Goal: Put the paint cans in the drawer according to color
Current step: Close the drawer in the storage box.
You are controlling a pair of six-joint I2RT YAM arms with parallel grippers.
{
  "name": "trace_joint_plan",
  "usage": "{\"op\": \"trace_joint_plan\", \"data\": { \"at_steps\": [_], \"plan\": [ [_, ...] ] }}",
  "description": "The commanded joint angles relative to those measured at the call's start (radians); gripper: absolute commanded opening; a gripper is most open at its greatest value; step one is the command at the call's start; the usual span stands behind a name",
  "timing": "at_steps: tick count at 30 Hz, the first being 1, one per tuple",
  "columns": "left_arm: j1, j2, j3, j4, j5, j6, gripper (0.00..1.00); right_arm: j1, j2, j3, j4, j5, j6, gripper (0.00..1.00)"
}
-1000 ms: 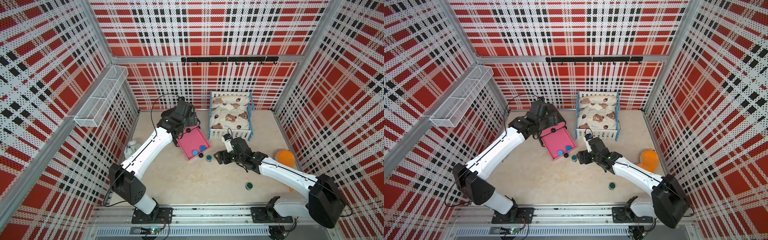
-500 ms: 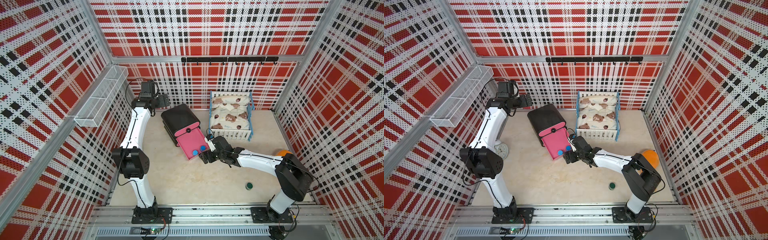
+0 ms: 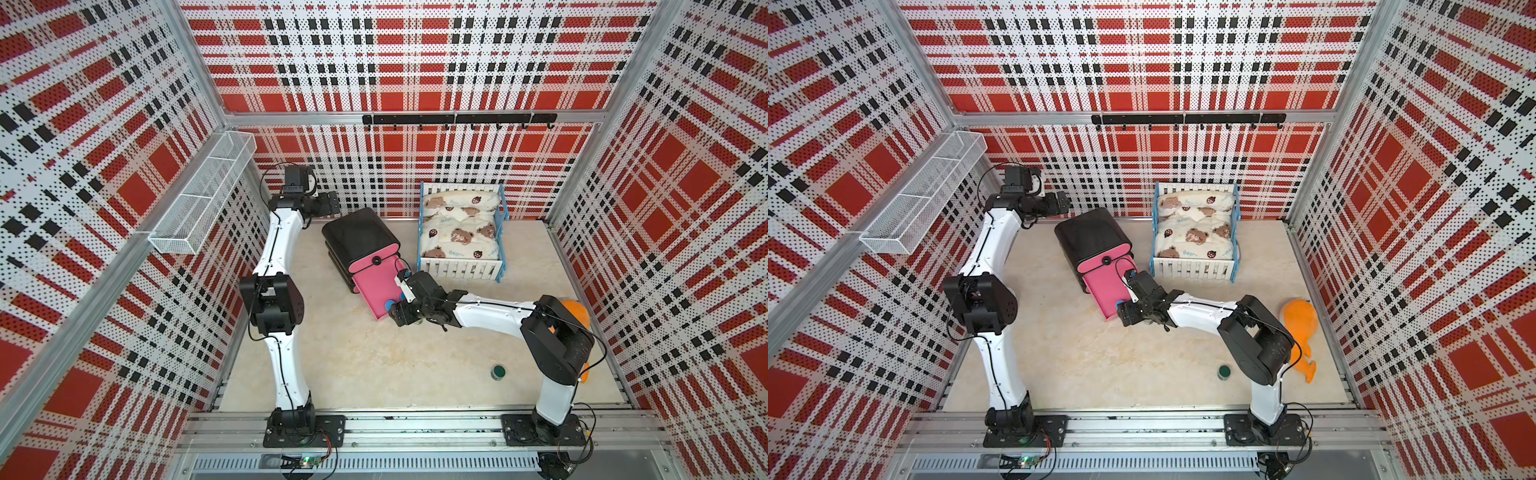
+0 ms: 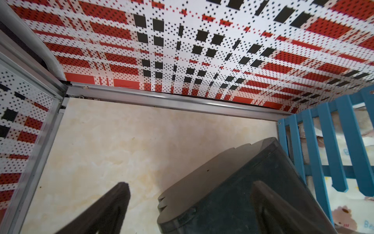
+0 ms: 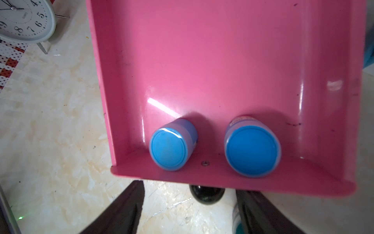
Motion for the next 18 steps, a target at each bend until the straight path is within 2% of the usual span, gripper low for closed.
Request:
{"op": "trace_joint_plan", "data": {
  "at_steps": [1, 10, 18],
  "plan": [
    [0.003, 0.021, 0.030, -0.002, 0.029, 0.018, 0.99, 0.014, -0.007, 0.002, -0.003, 0.022, -0.008, 0.78],
    [0.004, 0.044, 0.030, 0.009, 0.064, 0.028, 0.99, 0.015, 0.010, -0.003, -0.013, 0.049, -0.039, 0.76],
    [0.001, 0.067, 0.028, 0.014, 0.113, 0.032, 0.99, 0.015, 0.039, 0.001, -0.003, 0.046, -0.042, 0.61]
  ]
}}
